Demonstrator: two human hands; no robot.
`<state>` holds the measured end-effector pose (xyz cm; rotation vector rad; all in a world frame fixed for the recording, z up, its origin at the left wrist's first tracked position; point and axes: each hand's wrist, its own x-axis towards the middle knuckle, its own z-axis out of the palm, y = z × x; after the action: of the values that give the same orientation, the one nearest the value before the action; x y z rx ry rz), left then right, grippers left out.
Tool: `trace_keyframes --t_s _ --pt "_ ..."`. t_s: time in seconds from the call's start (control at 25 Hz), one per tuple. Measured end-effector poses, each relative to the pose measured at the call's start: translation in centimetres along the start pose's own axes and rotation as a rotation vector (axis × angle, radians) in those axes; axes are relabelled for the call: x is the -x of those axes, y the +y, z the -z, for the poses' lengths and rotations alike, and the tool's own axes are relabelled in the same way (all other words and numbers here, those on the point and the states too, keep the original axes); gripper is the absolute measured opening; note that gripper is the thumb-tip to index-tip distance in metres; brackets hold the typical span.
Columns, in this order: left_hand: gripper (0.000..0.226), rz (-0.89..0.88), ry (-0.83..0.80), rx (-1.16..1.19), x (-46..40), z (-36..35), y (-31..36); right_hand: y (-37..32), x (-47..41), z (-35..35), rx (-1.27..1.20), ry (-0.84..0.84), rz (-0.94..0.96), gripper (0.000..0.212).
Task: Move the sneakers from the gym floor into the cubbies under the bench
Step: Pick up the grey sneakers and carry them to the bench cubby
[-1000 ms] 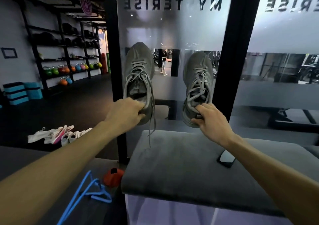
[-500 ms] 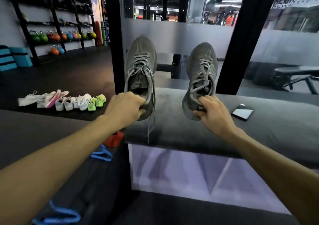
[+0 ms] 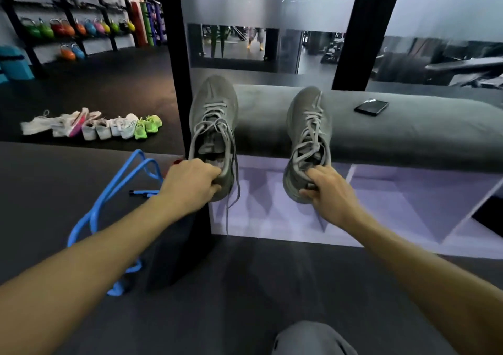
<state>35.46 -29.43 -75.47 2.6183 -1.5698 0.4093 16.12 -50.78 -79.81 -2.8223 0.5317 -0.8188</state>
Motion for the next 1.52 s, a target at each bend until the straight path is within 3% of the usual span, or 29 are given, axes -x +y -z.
trace_keyframes --t_s 0.32,0.52,0.92,1.08,1.2,1.4,1.48,1.52 --pt "0.020 0.005 -0.176 0.001 7.3 -7.4 4.0 -0.8 10.3 -5.5 -0.002 -0.199 -0.087 0.012" --pt "0.020 0.011 -0.280 0.030 6.9 -11.9 4.7 0.4 11.2 -9.5 -0.086 -0.288 -0.114 0.028" --pt "0.016 0.012 -0.346 0.058 -6.8 -20.0 2.1 7.5 0.8 -18.9 -0.060 -0.313 -0.135 0.009" --pt "0.020 0.019 -0.363 0.088 -12.0 -25.1 0.7 10.9 -3.7 -24.1 0.001 -0.351 -0.171 0.018" --pt "0.020 0.036 -0.395 0.121 -15.5 -29.3 -0.2 12.7 -6.4 -28.5 -0.109 -0.353 -0.231 0.021" --pt "0.023 0.096 -0.429 0.108 -19.9 -34.9 -1.2 14.9 -9.6 -35.6 -0.065 -0.391 -0.117 0.031" --pt "0.027 0.091 -0.447 0.090 -21.2 -36.7 -1.6 15.6 -10.5 -38.3 -0.158 -0.430 -0.198 0.032" --pt "0.028 0.089 -0.455 0.088 -21.9 -37.5 -1.8 15.6 -11.2 -39.4 -0.330 -0.436 -0.354 0.029"
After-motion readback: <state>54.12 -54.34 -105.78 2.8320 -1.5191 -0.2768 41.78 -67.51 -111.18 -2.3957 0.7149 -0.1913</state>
